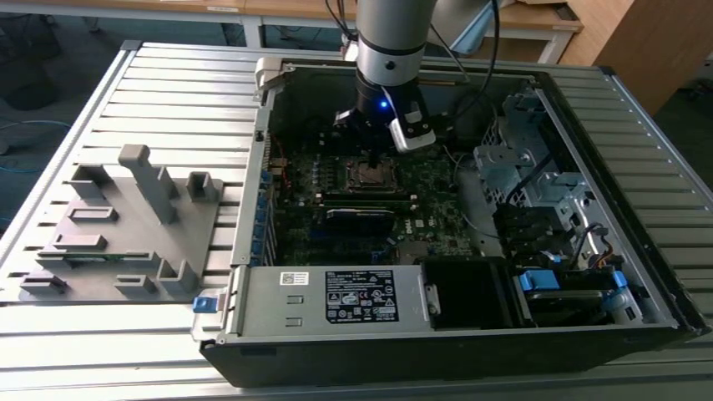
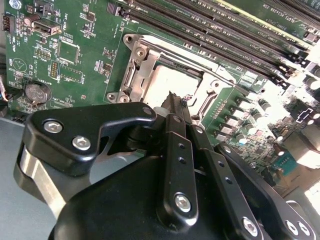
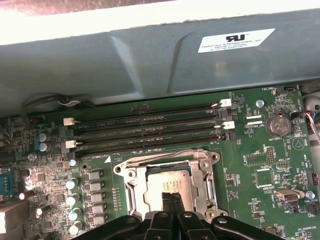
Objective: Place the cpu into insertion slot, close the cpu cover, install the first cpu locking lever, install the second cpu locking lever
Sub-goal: 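Install the second cpu locking lever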
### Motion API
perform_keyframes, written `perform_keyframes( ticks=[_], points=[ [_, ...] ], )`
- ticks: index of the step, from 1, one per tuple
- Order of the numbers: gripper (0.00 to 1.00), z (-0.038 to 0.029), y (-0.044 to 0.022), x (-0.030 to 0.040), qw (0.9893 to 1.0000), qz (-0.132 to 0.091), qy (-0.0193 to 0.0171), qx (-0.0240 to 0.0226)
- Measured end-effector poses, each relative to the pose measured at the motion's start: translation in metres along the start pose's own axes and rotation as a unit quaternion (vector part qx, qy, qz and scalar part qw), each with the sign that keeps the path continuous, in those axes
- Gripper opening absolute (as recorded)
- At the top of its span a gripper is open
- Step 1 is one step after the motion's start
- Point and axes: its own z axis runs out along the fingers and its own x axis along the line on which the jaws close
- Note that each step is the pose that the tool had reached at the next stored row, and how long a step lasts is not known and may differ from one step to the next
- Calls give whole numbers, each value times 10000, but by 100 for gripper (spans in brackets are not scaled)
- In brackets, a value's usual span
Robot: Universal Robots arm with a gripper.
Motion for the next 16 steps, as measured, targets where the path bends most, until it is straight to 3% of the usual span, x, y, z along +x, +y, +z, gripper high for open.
perform_keyframes(
  ticks=[8, 16],
  points=[
    [10, -3, -1, 0, 9998, -175, 13, -1],
    [10, -74, 5, -1, 9998, -176, 13, -2]
  ],
)
